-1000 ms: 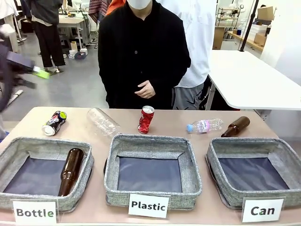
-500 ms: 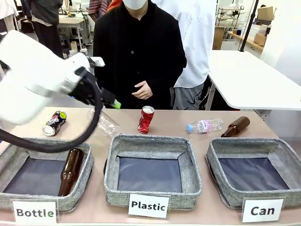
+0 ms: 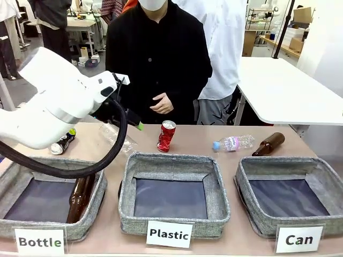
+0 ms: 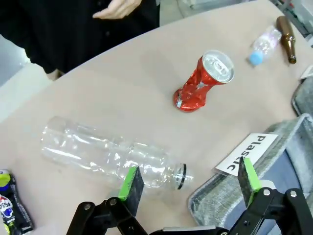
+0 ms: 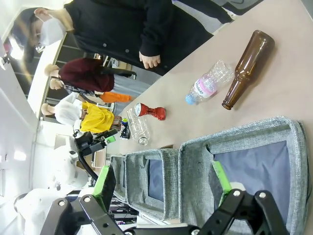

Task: Sort the can waste into the basket.
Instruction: Pick up the can waste from the table and place it in the right Fabric basket.

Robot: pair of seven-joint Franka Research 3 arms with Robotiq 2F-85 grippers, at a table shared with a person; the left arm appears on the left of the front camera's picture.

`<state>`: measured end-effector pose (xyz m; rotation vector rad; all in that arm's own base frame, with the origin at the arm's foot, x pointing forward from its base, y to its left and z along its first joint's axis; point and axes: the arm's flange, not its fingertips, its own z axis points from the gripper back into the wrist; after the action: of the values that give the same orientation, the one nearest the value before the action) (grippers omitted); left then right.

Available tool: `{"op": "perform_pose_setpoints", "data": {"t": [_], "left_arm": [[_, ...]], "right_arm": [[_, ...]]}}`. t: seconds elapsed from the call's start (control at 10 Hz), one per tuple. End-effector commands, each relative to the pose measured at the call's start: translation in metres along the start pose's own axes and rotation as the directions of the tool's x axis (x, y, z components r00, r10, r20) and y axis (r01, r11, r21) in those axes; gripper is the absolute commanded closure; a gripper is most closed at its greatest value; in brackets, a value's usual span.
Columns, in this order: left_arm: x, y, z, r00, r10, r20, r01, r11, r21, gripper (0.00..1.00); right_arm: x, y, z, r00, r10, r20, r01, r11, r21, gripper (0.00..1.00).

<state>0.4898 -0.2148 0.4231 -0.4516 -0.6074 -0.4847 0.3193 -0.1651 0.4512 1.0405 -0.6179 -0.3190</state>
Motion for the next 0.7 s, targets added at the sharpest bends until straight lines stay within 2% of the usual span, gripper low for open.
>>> {"op": "perform_pose_setpoints", "data": {"t": [0.0,0.1,0.2,0.3,0.6], "left_arm": [[-0.005,0.005,0.005,1.0,-0.004,0.004,0.004,1.0,-0.022,0.0],[0.0,0.0,0.0,1.0,0.0,0.0,0.0,1.0,0.0,0.0],[0.013,0.001,-0.005,0.993,-0.12,0.022,0.122,0.98,-0.156,0.0],[0.022,0.004,-0.01,0.98,-0.192,0.054,0.2,0.943,-0.267,0.0],[0.034,0.017,-0.033,0.931,-0.323,0.168,0.364,0.817,-0.446,0.0]], "right_arm": [[0.003,-0.001,-0.002,1.0,0.018,0.019,-0.018,0.999,0.029,0.0],[0.003,-0.001,-0.002,1.0,0.018,0.019,-0.018,0.999,0.029,0.0],[0.003,-0.001,-0.002,1.0,0.018,0.019,-0.018,0.999,0.029,0.0],[0.003,-0.001,-0.002,1.0,0.018,0.019,-0.018,0.999,0.029,0.0],[0.003,-0.001,-0.002,1.0,0.018,0.019,-0.018,0.999,0.029,0.0]]}}
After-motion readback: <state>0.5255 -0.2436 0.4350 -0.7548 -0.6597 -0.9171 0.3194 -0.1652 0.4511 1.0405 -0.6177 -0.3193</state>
